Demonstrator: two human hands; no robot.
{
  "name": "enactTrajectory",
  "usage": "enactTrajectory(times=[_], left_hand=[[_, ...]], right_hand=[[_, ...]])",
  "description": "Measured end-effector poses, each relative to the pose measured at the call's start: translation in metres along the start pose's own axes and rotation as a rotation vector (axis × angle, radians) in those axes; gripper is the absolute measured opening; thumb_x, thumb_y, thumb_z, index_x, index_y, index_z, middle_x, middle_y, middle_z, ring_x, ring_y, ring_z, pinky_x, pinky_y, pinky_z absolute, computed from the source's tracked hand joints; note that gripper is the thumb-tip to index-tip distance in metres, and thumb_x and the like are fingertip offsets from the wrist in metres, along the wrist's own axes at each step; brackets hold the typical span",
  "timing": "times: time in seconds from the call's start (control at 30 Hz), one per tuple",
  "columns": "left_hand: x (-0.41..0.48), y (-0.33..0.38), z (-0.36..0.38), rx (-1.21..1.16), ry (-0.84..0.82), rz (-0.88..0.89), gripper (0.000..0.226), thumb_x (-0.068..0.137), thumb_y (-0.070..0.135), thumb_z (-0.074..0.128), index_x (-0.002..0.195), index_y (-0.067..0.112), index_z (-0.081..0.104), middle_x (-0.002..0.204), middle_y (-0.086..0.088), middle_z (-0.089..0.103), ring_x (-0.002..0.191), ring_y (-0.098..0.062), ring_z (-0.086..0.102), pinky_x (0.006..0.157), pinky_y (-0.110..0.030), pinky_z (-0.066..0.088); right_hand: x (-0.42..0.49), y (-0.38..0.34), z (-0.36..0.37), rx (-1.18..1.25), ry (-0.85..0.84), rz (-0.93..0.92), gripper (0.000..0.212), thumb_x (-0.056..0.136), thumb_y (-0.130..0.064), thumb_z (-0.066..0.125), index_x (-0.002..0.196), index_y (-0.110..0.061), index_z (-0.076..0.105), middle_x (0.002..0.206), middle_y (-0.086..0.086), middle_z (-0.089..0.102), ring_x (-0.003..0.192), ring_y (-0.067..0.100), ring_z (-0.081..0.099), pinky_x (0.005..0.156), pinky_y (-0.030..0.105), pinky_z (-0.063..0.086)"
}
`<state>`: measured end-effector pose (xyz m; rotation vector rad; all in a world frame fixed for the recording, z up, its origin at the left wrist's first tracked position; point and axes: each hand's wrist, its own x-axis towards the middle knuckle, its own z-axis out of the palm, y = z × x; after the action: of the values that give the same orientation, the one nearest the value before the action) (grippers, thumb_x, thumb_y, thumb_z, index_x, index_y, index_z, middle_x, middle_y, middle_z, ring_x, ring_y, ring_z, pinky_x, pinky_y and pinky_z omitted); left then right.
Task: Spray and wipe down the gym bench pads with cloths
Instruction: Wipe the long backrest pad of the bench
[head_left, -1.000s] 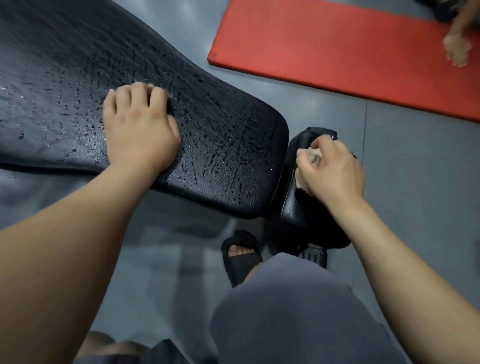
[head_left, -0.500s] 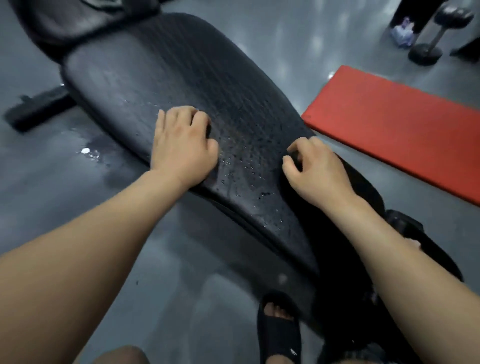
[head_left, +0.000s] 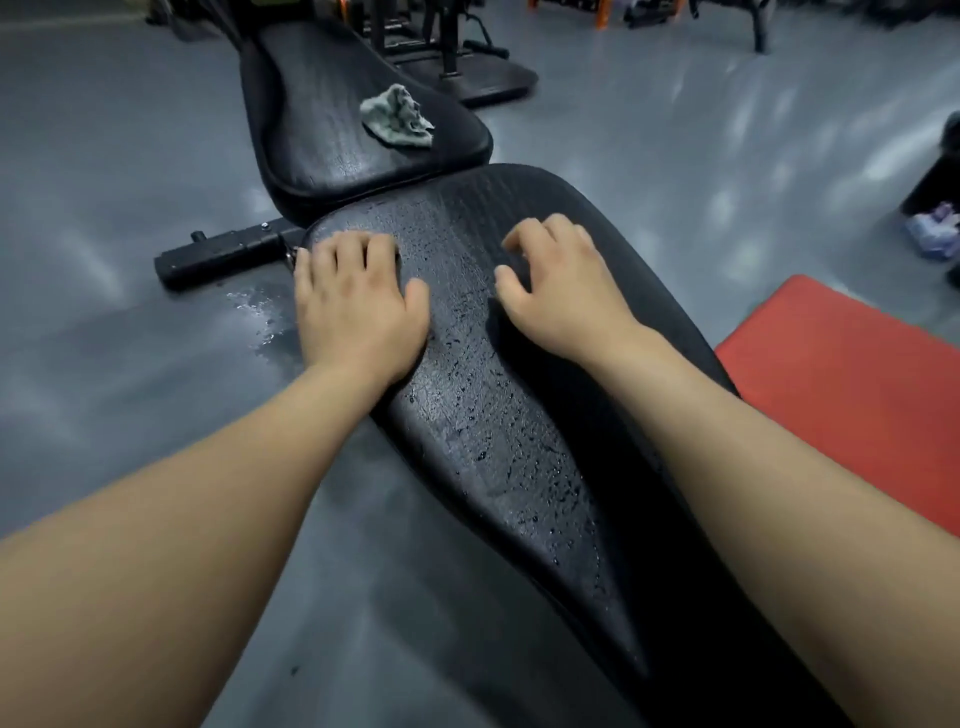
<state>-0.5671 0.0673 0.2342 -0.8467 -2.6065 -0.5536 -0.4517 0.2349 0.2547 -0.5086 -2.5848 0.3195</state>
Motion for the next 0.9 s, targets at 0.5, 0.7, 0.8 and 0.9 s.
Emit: enactTrajectory(times=[0.5,0.7,0.8,0.9], left_hand=[[0.003,-0.005,0.012,0.001,0.101,-0.004,0.038,0.089,0.038,0.048,0.119,0.021,0.063,0.136,-0.005,0.056,0.136,-0.031,0.041,0.12,-0.052,0.023],[0.003,-0.006,0.012,-0.002,0.119,-0.006,0.038,0.087,0.037,0.049,0.117,0.02,0.064,0.135,-0.005,0.057,0.136,-0.03,0.042,0.122,-0.05,0.02],[0.003,-0.005,0.012,-0.003,0.122,-0.006,0.038,0.087,0.037,0.049,0.117,0.02,0.064,0.134,-0.005,0.058,0.136,-0.03,0.042,0.123,-0.05,0.019],[0.002,-0.006,0.012,-0.008,0.121,-0.011,0.039,0.087,0.038,0.049,0.118,0.02,0.064,0.134,-0.005,0.057,0.136,-0.03,0.043,0.122,-0.051,0.02]], right_hand=[[0.213,-0.043,0.055,0.113,0.016,-0.147,0.037,0.098,-0.02,0.052,0.134,-0.016,0.057,0.132,0.012,0.051,0.12,0.036,0.05,0.106,0.042,0.041],[0.228,-0.048,0.071,0.148,-0.019,-0.136,0.026,0.094,-0.024,0.061,0.119,-0.017,0.068,0.119,0.01,0.057,0.108,0.032,0.058,0.094,0.035,0.045],[0.231,-0.048,0.063,0.16,0.01,-0.101,0.01,0.093,-0.019,0.061,0.101,-0.016,0.066,0.109,0.009,0.059,0.098,0.025,0.057,0.076,0.03,0.037],[0.219,-0.043,0.048,0.189,0.111,-0.088,0.011,0.096,-0.025,0.057,0.099,-0.017,0.063,0.105,0.007,0.06,0.1,0.027,0.057,0.08,0.035,0.043]])
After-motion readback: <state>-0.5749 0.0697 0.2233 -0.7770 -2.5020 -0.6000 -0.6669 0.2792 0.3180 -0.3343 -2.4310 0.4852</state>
